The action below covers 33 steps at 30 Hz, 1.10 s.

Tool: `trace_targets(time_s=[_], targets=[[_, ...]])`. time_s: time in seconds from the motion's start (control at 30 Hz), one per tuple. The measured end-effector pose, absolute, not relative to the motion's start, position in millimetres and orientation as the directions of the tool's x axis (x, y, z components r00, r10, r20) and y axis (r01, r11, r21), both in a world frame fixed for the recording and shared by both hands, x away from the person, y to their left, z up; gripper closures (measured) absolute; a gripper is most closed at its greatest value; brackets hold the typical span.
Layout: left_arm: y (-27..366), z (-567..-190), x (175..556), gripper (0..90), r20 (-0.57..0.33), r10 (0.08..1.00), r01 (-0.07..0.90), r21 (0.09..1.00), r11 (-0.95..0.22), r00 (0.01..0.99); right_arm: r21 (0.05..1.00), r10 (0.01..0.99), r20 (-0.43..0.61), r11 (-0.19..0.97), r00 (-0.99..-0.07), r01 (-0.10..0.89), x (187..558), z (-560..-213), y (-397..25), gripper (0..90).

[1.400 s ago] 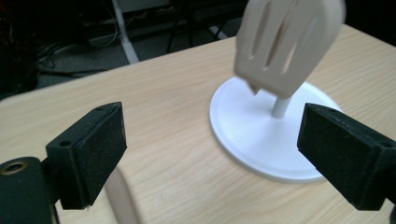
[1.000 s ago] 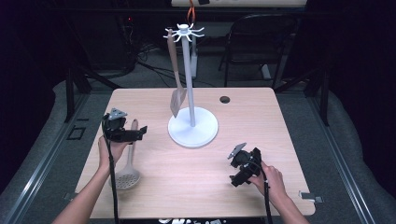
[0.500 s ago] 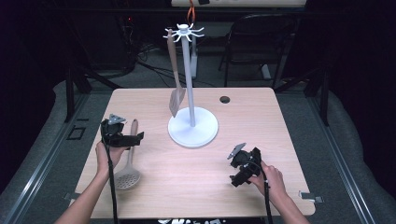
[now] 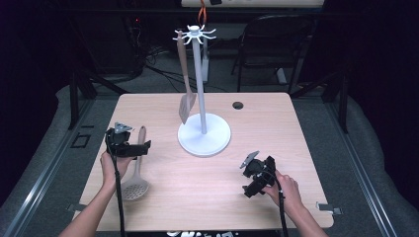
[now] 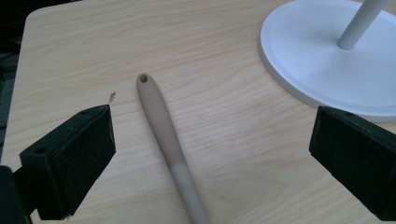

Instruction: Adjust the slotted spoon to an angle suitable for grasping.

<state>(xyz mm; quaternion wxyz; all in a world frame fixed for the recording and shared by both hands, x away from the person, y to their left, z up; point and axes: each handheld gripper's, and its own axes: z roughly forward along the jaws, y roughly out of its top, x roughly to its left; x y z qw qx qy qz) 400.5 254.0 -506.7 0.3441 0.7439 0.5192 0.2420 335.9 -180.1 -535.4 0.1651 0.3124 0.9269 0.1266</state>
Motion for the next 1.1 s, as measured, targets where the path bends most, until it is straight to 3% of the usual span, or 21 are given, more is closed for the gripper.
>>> trace_targets(time_s=[0.47,0.83,1.1], targets=[[257.9,-533.1,406.6,1.4,-0.033,0.951,0.761,0.609,-0.224,0.306,0.329,0.608,-0.245,0.785,-0.756,0.525,335.1,-535.1,-179.4,4.9],[251.4,-548.6,410.6,27.4,-0.025,0.938,0.808,0.516,-0.283,0.345,0.342,0.611,-0.238,0.780,-0.755,0.524,336.2,-537.7,-179.1,5.3],[262.8,-555.2,413.5,49.6,-0.059,0.944,0.819,0.518,-0.248,0.324,0.323,0.603,-0.251,0.789,-0.757,0.522,336.0,-536.6,-178.6,5.5]])
